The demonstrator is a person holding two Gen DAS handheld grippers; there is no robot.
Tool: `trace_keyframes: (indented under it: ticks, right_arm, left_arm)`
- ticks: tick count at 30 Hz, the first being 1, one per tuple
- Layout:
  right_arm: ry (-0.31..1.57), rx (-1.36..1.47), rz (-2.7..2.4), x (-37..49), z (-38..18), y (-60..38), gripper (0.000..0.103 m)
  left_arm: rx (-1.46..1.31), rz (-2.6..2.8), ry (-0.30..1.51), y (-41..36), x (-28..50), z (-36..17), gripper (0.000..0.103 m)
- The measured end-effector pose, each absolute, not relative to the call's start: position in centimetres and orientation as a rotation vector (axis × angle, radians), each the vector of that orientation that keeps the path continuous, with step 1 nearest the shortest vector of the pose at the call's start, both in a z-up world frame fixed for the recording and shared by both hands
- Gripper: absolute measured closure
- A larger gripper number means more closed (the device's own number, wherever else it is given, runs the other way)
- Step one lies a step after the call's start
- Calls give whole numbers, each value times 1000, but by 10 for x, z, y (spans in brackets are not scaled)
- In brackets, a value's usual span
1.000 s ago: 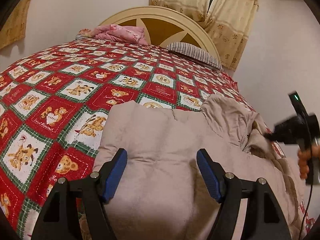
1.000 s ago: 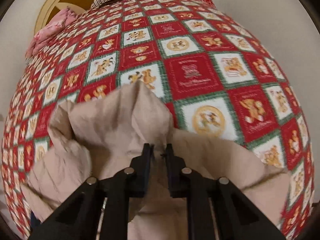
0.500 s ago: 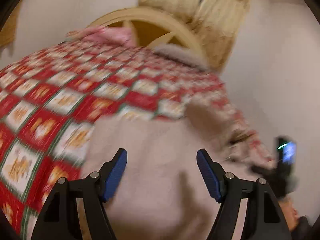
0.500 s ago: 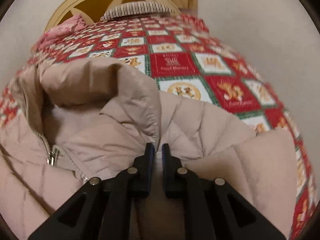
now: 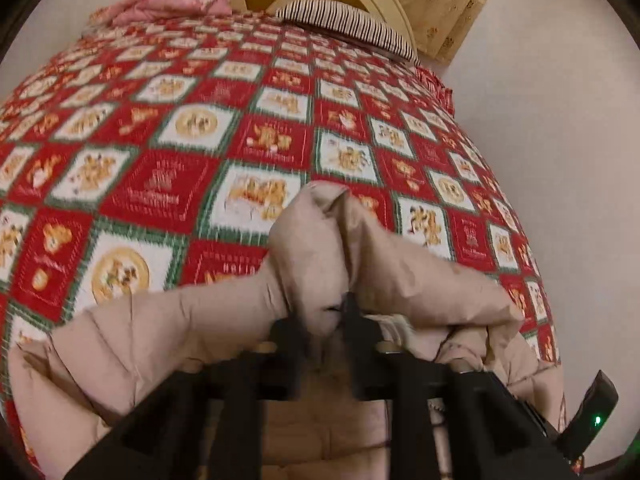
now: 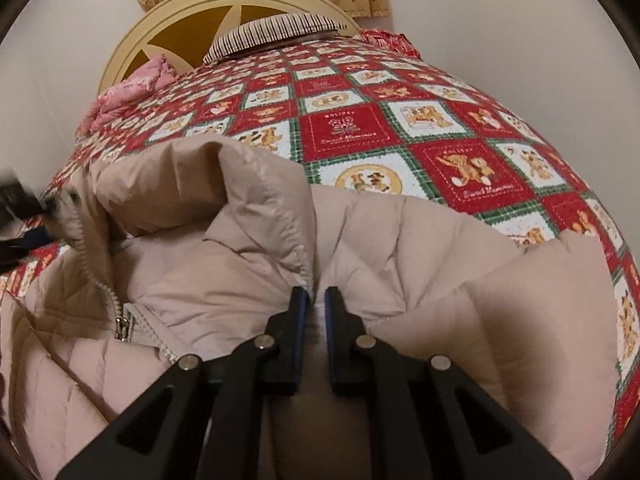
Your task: Fold large clothes
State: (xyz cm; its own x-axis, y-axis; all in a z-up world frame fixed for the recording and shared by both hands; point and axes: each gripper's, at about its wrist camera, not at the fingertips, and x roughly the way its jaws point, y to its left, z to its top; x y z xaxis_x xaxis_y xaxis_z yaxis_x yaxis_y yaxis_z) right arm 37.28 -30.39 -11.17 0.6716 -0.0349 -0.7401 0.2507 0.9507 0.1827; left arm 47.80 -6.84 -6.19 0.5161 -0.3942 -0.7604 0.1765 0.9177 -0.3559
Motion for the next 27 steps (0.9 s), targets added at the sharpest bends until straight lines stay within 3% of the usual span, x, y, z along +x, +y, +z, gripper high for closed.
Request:
trace_keyframes:
  ticks: [3,7,13,20,22,23,24,27]
  right_arm:
    - [815,299,-159,371,-112,-305,92]
    - [808,320,-155,369,-113,-307,92]
    - [806,316,-161,369,-113,-307,92]
    - [805,305,-170,369,-114,-308,92]
    - [803,309,-169,369,-114,-308,92]
    - [801,310,-170,369,-114,-308,92]
    - [800,310,-171,369,-114,-308,92]
    - [799,312,-170,369,-114,-308,92]
  left_arm:
    - [-261,-358,890,-55,454,-53,96]
    - [-328,-325,861,-30,417,-50,96]
    - [-366,-214,933,-10,405,-111,96]
    - [-449,-372,827,-12,404,-52,94]
    - [-367,-391,832,-26,415,-38,63]
    - [-344,-381,845,-32,425,-36,24]
    - [-354,-361,856,-36,438,-39,10]
    - [-492,-356,984,-38,472,-62,10]
